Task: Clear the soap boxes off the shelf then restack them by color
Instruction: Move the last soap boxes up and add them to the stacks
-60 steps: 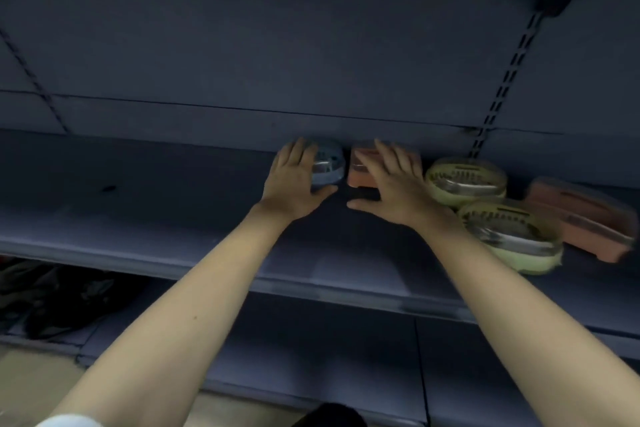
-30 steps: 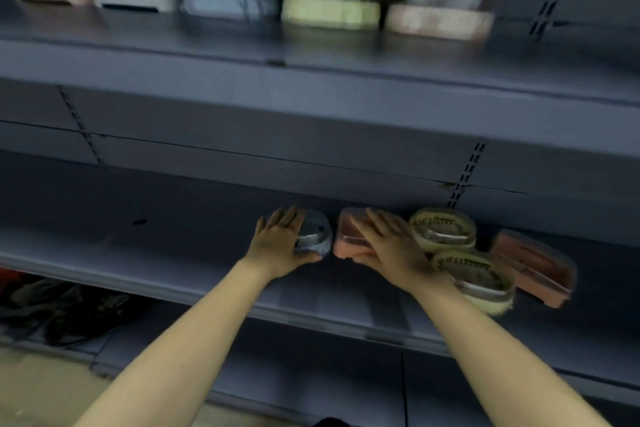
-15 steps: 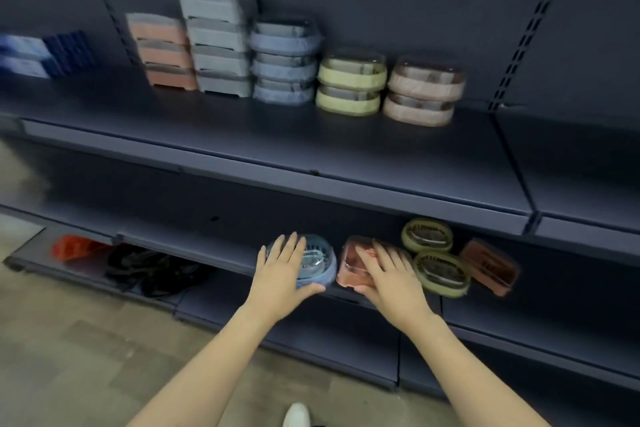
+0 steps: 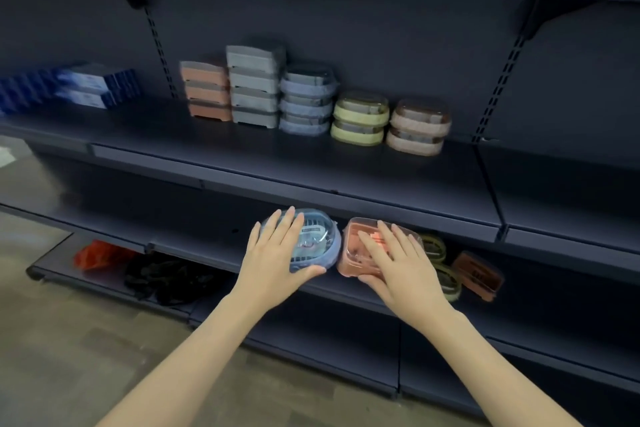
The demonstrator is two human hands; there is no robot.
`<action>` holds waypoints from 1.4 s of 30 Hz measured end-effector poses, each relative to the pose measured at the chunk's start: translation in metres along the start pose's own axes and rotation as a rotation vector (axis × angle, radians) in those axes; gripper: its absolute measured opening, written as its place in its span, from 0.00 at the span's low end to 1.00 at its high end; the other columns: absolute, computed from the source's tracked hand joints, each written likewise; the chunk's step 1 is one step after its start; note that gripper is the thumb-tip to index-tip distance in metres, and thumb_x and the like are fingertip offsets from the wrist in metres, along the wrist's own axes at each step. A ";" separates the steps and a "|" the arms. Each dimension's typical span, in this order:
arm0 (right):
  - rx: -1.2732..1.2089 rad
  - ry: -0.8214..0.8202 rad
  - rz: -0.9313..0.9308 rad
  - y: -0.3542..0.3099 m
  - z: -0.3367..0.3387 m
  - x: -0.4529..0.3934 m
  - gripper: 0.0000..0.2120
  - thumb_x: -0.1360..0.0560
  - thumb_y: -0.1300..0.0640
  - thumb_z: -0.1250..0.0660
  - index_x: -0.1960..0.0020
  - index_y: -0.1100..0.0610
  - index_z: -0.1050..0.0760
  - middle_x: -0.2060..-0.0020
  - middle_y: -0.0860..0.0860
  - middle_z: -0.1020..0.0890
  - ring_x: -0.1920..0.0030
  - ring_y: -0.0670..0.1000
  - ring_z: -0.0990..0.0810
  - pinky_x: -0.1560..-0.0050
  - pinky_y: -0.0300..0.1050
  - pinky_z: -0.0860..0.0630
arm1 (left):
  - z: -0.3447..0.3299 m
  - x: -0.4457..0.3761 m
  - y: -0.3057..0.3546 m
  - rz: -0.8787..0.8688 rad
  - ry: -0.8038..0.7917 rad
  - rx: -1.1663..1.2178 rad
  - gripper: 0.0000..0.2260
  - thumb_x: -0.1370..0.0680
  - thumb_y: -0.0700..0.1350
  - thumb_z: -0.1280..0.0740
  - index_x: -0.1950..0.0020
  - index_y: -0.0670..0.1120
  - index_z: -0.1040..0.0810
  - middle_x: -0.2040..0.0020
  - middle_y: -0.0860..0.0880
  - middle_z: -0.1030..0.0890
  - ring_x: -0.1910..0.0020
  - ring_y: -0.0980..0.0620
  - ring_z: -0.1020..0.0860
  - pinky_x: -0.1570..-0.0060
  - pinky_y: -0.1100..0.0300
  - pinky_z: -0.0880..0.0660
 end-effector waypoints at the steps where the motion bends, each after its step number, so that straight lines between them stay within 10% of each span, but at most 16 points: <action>1: -0.007 0.017 -0.007 -0.004 0.004 -0.004 0.34 0.36 0.43 0.24 0.34 0.54 0.27 0.37 0.60 0.24 0.39 0.63 0.24 0.42 0.60 0.27 | 0.008 -0.002 -0.003 -0.012 0.009 -0.009 0.44 0.32 0.72 0.50 0.26 0.43 0.38 0.25 0.46 0.37 0.26 0.44 0.40 0.30 0.45 0.44; 14: 0.007 0.058 -0.139 -0.042 0.020 -0.085 0.33 0.33 0.46 0.25 0.31 0.53 0.30 0.33 0.60 0.27 0.35 0.64 0.28 0.38 0.63 0.31 | 0.065 -0.048 -0.078 -0.017 -0.066 -0.072 0.41 0.27 0.69 0.43 0.22 0.48 0.52 0.22 0.51 0.52 0.23 0.50 0.55 0.27 0.49 0.55; 30: 0.062 -0.141 -0.220 -0.005 -0.024 -0.158 0.35 0.39 0.45 0.21 0.36 0.53 0.26 0.39 0.60 0.23 0.41 0.64 0.23 0.45 0.62 0.26 | 0.029 -0.152 -0.120 -0.128 -0.173 0.017 0.42 0.29 0.69 0.38 0.23 0.48 0.47 0.23 0.50 0.46 0.24 0.48 0.50 0.27 0.46 0.51; 33: 0.040 -0.194 -0.208 0.008 -0.038 -0.174 0.35 0.40 0.45 0.22 0.36 0.52 0.29 0.39 0.60 0.23 0.43 0.65 0.23 0.45 0.62 0.25 | 0.020 -0.171 -0.118 -0.152 -0.145 -0.014 0.47 0.37 0.75 0.49 0.24 0.49 0.44 0.23 0.50 0.44 0.24 0.48 0.47 0.27 0.46 0.49; 42: 0.005 -0.189 -0.234 0.031 -0.056 -0.204 0.29 0.31 0.35 0.44 0.37 0.48 0.24 0.39 0.55 0.22 0.43 0.61 0.21 0.49 0.60 0.22 | 0.003 -0.201 -0.120 -0.127 -0.120 -0.004 0.50 0.40 0.75 0.53 0.23 0.51 0.47 0.23 0.52 0.47 0.24 0.48 0.50 0.27 0.48 0.55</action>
Point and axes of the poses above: each hand's wrist, its own x-axis away from the middle knuckle, its own z-axis out of the back of the hand, y = z × x, the point moved 6 cm from there along -x, towards the middle knuckle
